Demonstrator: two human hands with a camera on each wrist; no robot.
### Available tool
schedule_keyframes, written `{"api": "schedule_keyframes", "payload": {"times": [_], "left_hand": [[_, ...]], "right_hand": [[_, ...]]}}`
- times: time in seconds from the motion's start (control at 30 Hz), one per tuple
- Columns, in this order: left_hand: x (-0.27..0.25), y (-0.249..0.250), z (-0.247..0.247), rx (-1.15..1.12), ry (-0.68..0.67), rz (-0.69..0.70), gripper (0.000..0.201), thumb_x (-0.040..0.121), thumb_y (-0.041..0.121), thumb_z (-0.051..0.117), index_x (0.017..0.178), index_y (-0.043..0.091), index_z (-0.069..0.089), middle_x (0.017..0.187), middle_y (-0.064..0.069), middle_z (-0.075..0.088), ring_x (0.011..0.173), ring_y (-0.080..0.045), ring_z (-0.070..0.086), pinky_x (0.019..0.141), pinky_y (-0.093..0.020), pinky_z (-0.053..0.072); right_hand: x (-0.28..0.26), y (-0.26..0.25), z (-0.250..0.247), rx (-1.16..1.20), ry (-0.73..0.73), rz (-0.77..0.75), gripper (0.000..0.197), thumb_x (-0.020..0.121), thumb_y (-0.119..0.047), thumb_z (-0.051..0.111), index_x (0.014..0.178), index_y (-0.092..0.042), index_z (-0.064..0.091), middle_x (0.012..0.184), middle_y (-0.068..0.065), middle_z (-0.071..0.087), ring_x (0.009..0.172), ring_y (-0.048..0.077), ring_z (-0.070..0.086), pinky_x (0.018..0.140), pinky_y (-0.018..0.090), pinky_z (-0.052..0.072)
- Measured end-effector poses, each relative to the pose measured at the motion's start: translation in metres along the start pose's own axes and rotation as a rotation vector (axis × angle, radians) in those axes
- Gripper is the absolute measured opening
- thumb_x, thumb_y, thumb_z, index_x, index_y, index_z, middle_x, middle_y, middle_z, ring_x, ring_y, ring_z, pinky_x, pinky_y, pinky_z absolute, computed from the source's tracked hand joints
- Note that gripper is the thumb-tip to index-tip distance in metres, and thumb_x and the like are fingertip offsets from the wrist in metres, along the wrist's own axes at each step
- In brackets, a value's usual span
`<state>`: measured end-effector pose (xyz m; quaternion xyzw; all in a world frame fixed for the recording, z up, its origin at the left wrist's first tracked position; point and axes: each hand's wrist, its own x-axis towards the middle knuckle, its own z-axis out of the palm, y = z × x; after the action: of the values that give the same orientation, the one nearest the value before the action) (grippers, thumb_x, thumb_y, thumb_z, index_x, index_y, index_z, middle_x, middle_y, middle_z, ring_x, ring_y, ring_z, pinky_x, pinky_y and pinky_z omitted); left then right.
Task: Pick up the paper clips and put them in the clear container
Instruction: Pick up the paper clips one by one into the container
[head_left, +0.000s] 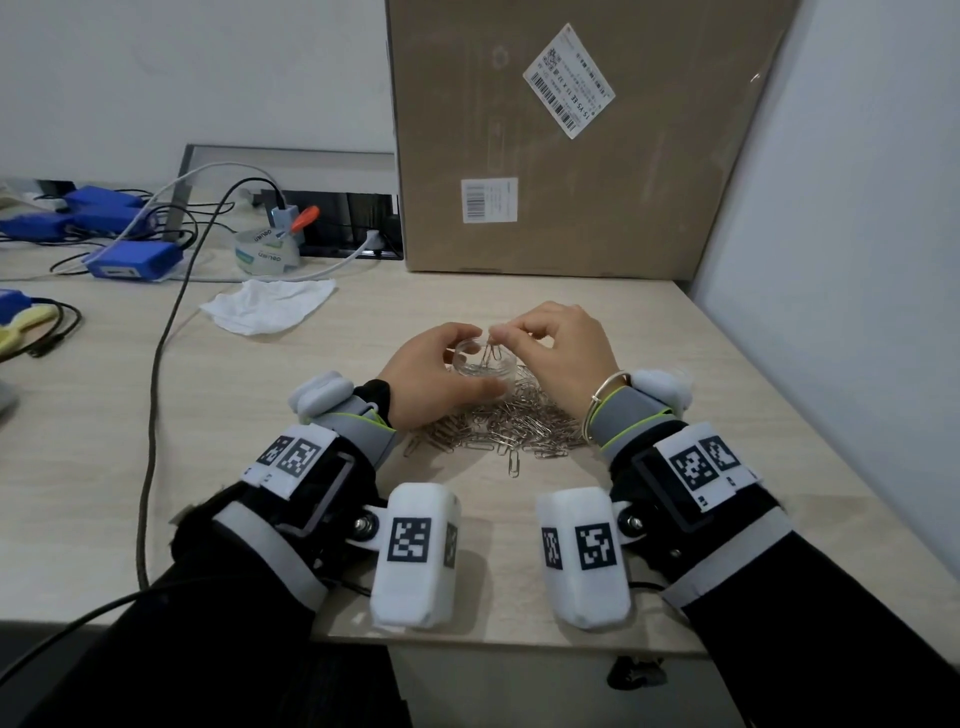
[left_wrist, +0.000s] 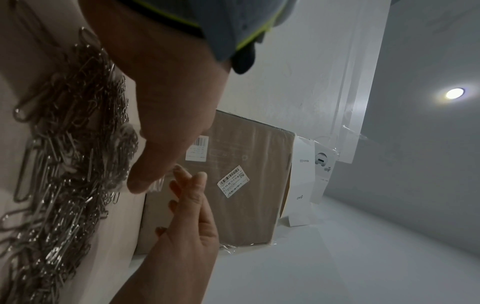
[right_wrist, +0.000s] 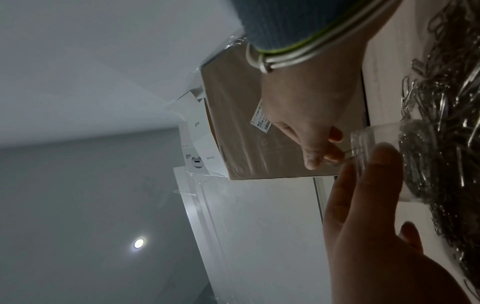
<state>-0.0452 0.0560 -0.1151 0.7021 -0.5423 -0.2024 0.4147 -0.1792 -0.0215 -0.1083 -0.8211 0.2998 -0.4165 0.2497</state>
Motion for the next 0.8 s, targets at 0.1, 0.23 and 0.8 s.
{"api": "schedule_keyframes", "payload": {"times": [0.1,0.23,0.8], "left_hand": [[-0.001,-0.001,0.0,-0.03,0.029,-0.007,0.066,0.075,0.024,0.078,0.133,0.015,0.048,0.121,-0.001,0.057,0.097,-0.011,0.054,0.065,-0.006,0.045],[0.0,-0.004,-0.004,-0.028,0.122,-0.052,0.066,0.074,0.029,0.077,0.132,0.015,0.049,0.126,-0.003,0.059,0.101,-0.014,0.058,0.087,-0.022,0.048],[0.0,-0.005,-0.005,-0.02,0.129,-0.081,0.067,0.073,0.032,0.077,0.132,0.017,0.049,0.127,0.0,0.059,0.109,-0.016,0.057,0.098,-0.033,0.046]], "right_hand": [[0.002,0.002,-0.003,-0.055,0.048,-0.003,0.026,0.085,-0.04,0.059,0.082,-0.019,0.075,0.085,0.0,0.064,0.089,0.017,0.051,0.073,0.027,0.031],[0.002,0.009,-0.016,-0.187,0.005,0.126,0.032,0.082,-0.049,0.059,0.085,-0.018,0.067,0.088,-0.002,0.064,0.079,0.014,0.056,0.079,0.036,0.049],[-0.011,0.005,-0.02,-0.399,-0.546,0.051,0.028,0.077,-0.031,0.071,0.098,-0.016,0.065,0.092,-0.001,0.057,0.083,0.012,0.049,0.075,0.022,0.036]]}}
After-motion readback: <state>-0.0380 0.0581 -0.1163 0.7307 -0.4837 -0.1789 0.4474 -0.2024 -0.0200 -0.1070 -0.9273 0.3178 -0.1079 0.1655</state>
